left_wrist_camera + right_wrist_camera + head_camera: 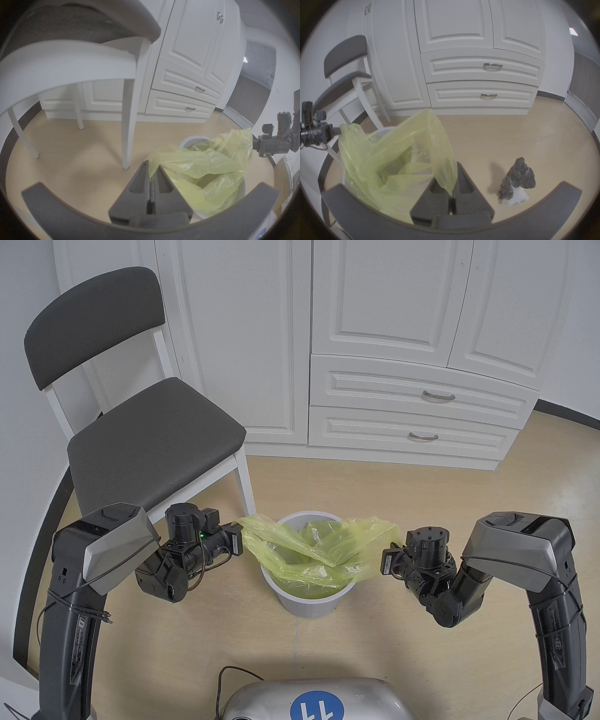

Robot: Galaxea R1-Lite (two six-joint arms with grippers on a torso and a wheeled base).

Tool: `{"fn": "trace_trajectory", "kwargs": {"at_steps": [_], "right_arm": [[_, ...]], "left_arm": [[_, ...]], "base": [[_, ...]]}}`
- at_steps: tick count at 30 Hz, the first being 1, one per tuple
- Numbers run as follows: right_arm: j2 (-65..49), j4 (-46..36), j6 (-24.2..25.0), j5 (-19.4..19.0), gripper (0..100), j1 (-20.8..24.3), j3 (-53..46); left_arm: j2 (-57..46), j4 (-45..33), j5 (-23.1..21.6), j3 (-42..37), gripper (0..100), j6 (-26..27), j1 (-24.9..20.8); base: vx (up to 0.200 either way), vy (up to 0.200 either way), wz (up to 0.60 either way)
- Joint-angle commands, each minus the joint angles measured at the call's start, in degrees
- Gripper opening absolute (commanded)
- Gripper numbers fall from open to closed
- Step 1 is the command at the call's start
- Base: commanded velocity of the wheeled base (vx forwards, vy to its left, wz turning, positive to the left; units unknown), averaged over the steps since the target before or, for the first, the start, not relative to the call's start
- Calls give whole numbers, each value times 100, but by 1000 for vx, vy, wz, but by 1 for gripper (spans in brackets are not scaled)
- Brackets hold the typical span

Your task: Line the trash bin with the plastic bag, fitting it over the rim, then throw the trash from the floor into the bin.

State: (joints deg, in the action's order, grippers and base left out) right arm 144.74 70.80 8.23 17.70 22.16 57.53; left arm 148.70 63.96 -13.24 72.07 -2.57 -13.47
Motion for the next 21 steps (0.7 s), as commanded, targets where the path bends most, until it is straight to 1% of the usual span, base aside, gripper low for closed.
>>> {"fn": "trace_trajectory", "kwargs": {"at_steps": [1, 2, 4, 12, 17, 21], "right_arm": [[195, 4, -76, -3, 0, -72, -40], [221, -5, -111, -3, 0, -107, -40], [230, -23, -120, -3, 0, -124, -40], [353, -58, -234, -3, 0, -247, 4], [353, -67, -243, -3, 0, -283, -22], [353, -67, -392, -3, 0, -362, -57]], "left_arm": [[63, -112, 32, 79, 0, 2, 64], [71, -306, 58, 167, 0, 2, 99], [89, -393, 76, 228, 0, 2, 134], [194, -446, 146, 448, 0, 11, 240], [230, -631, 155, 527, 0, 11, 301], [238, -657, 155, 554, 0, 11, 336]], "base": [[0, 0, 0], [0, 0, 0], [0, 0, 0], [0, 0, 0], [0, 0, 0], [0, 0, 0]]}}
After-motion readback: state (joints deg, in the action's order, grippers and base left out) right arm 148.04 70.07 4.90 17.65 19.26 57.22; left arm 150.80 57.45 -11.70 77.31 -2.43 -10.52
